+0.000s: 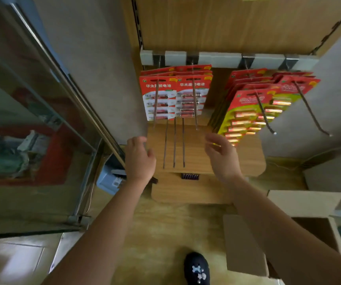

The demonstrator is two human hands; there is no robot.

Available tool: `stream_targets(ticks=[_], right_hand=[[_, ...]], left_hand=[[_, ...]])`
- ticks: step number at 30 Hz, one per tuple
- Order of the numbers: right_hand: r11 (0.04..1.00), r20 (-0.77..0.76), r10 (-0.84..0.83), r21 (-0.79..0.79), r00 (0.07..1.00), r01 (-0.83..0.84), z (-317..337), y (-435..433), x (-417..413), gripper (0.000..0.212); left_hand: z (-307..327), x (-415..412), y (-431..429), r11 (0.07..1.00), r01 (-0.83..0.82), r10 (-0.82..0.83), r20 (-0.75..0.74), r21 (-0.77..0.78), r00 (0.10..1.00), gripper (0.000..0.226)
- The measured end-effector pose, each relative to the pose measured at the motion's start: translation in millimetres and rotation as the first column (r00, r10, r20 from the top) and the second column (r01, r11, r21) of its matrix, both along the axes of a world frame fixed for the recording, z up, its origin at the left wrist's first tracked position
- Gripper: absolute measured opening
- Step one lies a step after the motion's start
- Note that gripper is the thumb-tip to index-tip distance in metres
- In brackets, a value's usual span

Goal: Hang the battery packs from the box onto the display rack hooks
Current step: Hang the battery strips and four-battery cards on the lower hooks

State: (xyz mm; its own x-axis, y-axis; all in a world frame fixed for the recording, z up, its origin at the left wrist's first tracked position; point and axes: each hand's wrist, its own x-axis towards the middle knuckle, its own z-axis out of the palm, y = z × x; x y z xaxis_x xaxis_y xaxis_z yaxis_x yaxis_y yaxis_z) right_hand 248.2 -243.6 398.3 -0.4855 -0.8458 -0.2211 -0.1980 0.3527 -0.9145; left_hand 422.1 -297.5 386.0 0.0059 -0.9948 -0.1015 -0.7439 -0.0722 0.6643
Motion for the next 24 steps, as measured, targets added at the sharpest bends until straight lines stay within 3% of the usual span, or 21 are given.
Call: stream_targets(ticks=[8, 17, 20, 24], right_hand=[[0.966, -0.037, 0.002, 0.258, 0.999, 0.007, -50.5, 141.8, -40.6, 0.023], [0.853, -0.110, 0.009, 0.519, 0.994, 0.050, -92.5, 264.0, -147.5, 0.023], [0.823, -0.090, 0.004, 0.566, 0.996, 0.048, -110.8, 294.9, -199.3, 0.023], [0.791, -0.054, 0.100, 0.610, 0.994, -0.046, -131.0, 336.8, -264.6, 0.019]], left_hand=[[-57.7, -26.0, 97.9, 0.920, 0.293, -0.320, 0.065, 0.259, 0.945, 0.025], [-101.3, -131.0, 207.5, 0.814, 0.441, -0.484, 0.022, 0.377, 0.875, 0.020], [-121.1, -180.9, 239.4, 0.801, 0.437, -0.489, 0.026, 0.409, 0.872, 0.019], [-153.8, -242.2, 295.5, 0.839, 0.301, -0.359, 0.045, 0.454, 0.932, 0.020]])
